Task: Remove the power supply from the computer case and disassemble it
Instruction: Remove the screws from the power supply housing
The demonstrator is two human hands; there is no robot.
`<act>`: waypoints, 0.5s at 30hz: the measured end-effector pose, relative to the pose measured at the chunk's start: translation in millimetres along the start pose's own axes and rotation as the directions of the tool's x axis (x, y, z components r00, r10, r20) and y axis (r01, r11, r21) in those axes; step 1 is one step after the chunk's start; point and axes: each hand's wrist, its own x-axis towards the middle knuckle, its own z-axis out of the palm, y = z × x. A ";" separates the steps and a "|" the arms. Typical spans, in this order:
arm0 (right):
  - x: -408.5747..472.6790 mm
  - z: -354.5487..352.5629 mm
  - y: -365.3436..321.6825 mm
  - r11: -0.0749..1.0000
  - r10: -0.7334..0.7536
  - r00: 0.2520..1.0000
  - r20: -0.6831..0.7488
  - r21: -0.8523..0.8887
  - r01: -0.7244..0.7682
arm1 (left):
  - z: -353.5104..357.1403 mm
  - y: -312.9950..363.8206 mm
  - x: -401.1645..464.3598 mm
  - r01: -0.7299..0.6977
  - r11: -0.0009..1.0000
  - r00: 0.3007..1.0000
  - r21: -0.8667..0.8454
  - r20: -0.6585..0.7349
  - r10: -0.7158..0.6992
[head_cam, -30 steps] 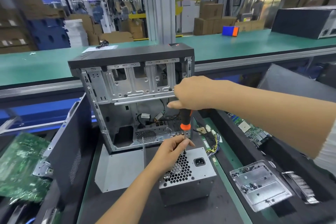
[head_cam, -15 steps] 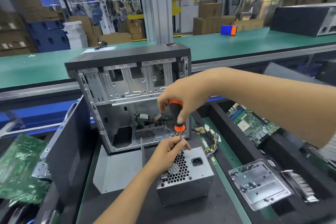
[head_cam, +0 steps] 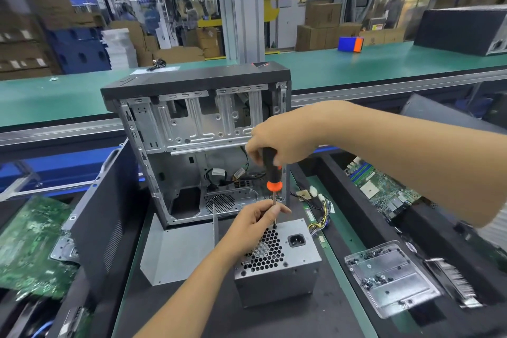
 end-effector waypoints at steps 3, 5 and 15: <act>-1.5 -3.3 -3.5 0.995 -0.062 0.998 0.033 0.076 0.059 | -0.1 -1.4 1.2 0.002 1.000 1.000 -0.006 -0.010 -0.002; -0.7 -4.0 -1.6 0.989 -0.045 0.999 0.024 0.139 0.041 | -0.2 -3.9 2.0 0.000 1.000 1.000 -0.002 -0.019 0.000; 9.5 0.6 1.0 0.959 0.266 0.963 -0.032 0.106 -0.261 | -0.6 -8.9 4.3 0.001 1.000 1.000 0.009 -0.007 -0.001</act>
